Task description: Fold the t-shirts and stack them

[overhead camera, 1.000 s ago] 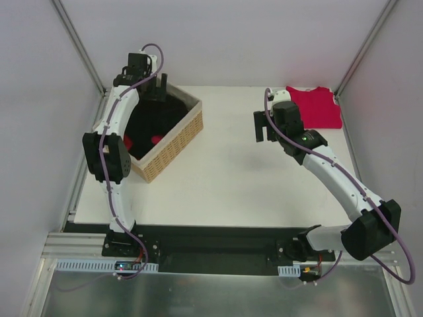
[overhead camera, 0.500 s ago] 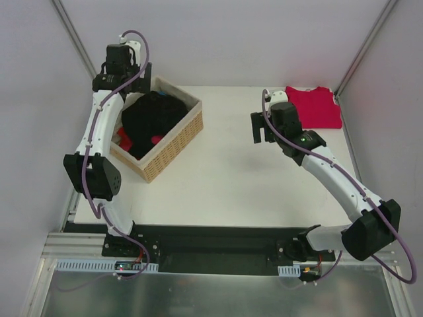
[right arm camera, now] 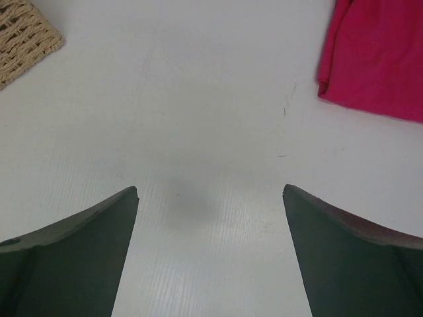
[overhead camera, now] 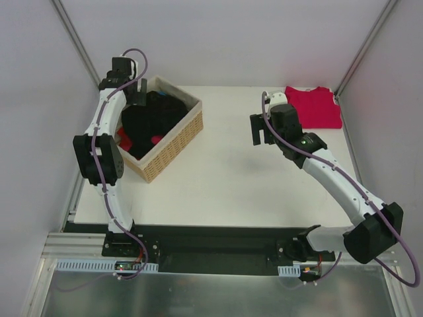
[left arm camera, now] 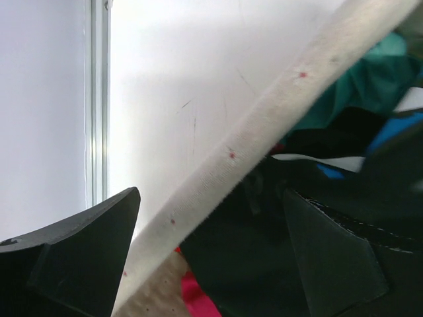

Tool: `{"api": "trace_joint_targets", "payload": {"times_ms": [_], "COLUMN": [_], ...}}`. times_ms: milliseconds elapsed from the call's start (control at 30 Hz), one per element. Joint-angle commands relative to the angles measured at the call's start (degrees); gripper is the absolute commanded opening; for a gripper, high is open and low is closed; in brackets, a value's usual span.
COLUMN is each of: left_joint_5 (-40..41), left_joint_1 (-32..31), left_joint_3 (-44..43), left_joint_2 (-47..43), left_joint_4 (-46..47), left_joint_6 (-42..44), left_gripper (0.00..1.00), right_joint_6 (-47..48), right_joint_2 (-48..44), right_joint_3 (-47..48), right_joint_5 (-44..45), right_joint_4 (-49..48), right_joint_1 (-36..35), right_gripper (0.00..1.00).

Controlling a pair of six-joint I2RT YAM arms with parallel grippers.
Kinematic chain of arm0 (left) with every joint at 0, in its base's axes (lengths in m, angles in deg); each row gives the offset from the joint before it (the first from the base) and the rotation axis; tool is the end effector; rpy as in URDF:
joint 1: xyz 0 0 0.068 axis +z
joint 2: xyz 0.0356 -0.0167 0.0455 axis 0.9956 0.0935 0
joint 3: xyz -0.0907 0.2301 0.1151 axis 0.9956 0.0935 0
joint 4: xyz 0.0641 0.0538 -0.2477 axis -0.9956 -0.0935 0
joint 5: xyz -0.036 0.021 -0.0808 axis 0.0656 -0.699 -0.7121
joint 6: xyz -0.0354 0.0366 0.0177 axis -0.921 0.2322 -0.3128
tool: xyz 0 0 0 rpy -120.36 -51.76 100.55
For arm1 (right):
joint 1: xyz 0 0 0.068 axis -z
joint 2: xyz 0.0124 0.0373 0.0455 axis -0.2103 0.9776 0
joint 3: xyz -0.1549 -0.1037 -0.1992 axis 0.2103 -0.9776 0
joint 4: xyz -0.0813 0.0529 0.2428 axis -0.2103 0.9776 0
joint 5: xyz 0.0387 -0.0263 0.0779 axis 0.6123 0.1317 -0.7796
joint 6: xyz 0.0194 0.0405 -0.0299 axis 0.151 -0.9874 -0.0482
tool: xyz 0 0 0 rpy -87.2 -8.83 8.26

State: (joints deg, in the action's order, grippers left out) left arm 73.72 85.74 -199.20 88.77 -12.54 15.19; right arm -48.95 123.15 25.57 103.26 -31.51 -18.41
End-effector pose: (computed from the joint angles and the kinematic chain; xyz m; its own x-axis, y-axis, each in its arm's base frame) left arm 0.4649 0.0154 0.3290 -0.6251 0.1245 -0.7706 -0.0732 0.9735 0.2167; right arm 0.2582 0.1399 0.3537 -0.3385 -0.4146 -0.8447 -0.3238 0.8942 -0.3092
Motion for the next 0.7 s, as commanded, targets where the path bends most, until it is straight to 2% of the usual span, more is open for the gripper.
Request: {"api": "trace_joint_targets", "payload": {"times_ms": [0,100,167,200,300,333,367,400,667], "left_joint_5": [0.2,-1.64,-2.7,-2.88,-4.11,-4.37,-4.55,-4.64,-4.11], "left_joint_1": [2.76,4.86,5.75,6.53,7.33,7.77,7.77,7.95,8.65], "left_joint_3": [-1.56,-1.56,-1.47,-1.47,-1.47,-1.39,-1.21,-1.12,4.49], "left_joint_2": [2.37,2.99,2.99,2.99,2.9,2.99,2.82,2.82,-1.13], "left_joint_4": [-0.52,-0.69,-0.6,-0.6,-0.6,-0.69,-0.69,-0.61,-0.43], "left_joint_6": [-1.64,-2.86,-3.66,-3.92,-4.89,-5.06,-5.07,-5.41,-5.86], "left_gripper": [0.9,0.86,0.8,0.66,0.36,0.18,0.06,0.0,0.0], "right_joint_6": [0.14,0.05,-0.13,-0.21,-0.39,-0.57,-0.57,-0.57,-0.83], "right_joint_2": [-2.96,-3.48,-3.75,-3.75,-3.49,-3.31,-3.14,-3.05,-2.87], "right_joint_3": [-0.24,-0.5,-0.68,-0.77,-0.94,-0.94,-0.94,-0.94,-0.86], "right_joint_5": [0.08,0.08,-0.01,-0.09,-0.27,-0.18,-0.36,-0.44,-0.8], "right_joint_4": [-0.67,-0.49,-0.49,-0.58,-0.75,-0.75,-0.84,-0.75,-1.19], "right_joint_1": [-0.74,-1.01,-1.18,-1.27,-1.45,-1.45,-1.53,-1.53,-1.89], "right_gripper": [0.96,0.96,0.96,0.96,0.96,0.96,0.96,0.96,0.96]}}
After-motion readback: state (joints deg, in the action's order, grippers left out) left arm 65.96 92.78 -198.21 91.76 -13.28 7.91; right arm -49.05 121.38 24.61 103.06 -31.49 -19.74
